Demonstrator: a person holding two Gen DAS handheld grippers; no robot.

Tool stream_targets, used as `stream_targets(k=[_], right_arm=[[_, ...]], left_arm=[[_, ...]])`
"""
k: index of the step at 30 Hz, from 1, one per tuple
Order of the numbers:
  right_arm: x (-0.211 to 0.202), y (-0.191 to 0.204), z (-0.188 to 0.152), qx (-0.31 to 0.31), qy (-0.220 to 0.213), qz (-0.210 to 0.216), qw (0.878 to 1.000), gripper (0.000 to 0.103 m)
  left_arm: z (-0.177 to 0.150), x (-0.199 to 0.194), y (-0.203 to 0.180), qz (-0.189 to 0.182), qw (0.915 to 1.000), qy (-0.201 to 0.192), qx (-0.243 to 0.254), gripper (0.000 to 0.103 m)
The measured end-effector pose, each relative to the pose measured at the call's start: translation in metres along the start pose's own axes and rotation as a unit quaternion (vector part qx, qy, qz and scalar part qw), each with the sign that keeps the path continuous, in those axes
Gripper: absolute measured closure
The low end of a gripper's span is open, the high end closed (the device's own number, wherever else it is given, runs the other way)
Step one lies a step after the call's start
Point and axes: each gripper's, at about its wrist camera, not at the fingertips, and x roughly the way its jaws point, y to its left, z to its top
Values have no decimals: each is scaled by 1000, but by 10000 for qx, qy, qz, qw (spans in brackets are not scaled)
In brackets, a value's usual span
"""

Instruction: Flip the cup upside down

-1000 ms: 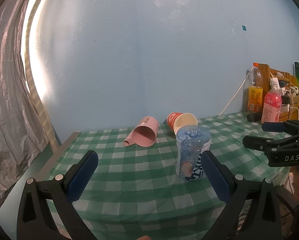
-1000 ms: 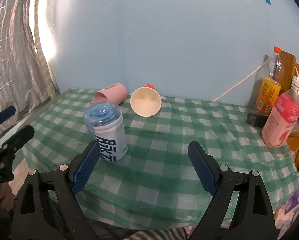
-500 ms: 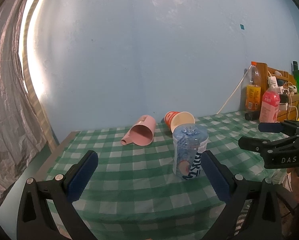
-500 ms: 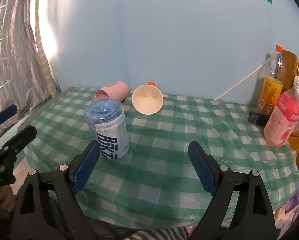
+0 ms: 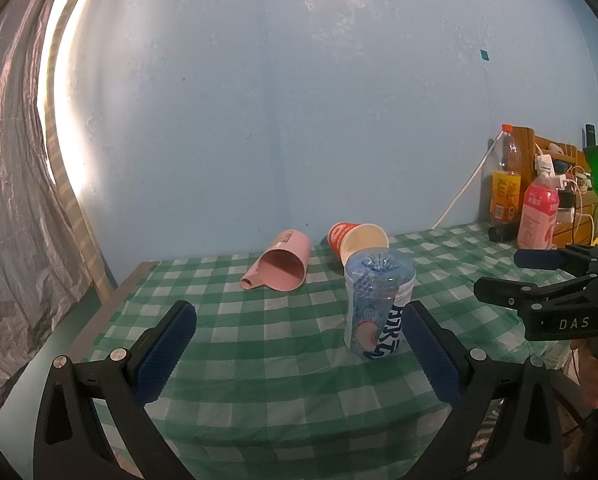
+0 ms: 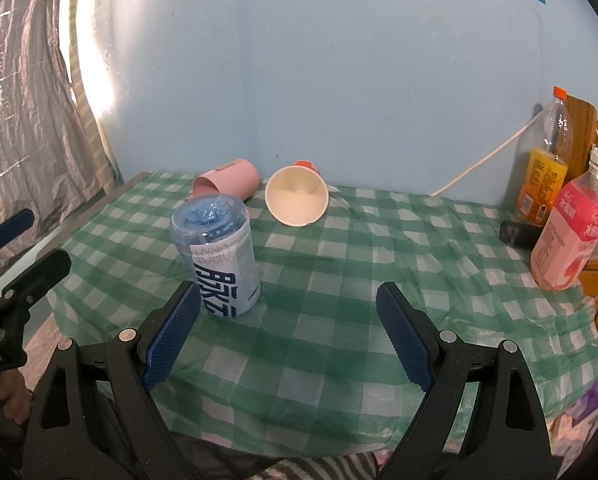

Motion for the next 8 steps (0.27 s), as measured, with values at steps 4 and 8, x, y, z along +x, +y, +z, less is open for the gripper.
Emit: stream_targets(k=[4, 8], right_arm=[[1, 0, 0, 2, 20, 2, 10000, 14], [4, -1, -2, 11, 69, 2, 10000, 14]], left_arm=[[0, -1, 0, -53, 10000, -38, -27, 0], [1, -2, 1, -58, 9999, -61, -97, 0]])
